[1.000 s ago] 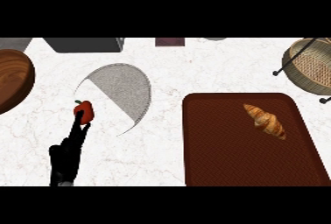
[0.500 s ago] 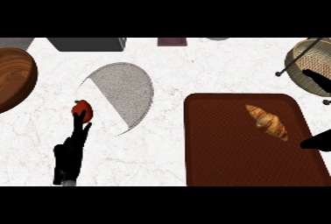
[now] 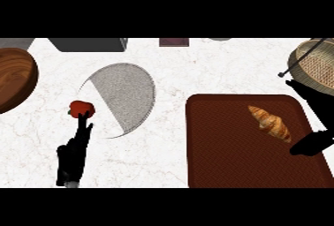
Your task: Pick the croissant from the tray and place it in the tiered basket
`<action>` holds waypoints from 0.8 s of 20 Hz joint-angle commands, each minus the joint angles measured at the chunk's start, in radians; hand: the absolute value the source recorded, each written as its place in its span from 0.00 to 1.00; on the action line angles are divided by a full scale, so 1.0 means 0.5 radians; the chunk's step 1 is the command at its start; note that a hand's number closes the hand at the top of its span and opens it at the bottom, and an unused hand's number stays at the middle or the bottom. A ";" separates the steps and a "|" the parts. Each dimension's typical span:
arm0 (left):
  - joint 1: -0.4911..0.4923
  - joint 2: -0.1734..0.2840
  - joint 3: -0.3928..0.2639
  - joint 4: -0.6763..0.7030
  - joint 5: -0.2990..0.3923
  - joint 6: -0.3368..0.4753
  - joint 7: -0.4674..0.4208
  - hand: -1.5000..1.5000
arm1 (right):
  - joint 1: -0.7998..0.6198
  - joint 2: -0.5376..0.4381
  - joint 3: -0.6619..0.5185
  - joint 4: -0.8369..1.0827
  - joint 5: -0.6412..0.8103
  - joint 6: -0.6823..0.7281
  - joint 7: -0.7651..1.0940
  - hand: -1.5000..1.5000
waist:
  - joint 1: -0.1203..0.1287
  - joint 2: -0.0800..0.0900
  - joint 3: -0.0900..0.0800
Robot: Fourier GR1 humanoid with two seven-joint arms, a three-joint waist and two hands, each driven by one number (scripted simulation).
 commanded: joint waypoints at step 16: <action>0.067 -0.071 0.101 0.208 -0.052 -0.138 -0.097 0.50 | -0.190 0.402 0.012 0.167 0.346 0.482 0.342 0.00 | -0.003 0.014 -0.015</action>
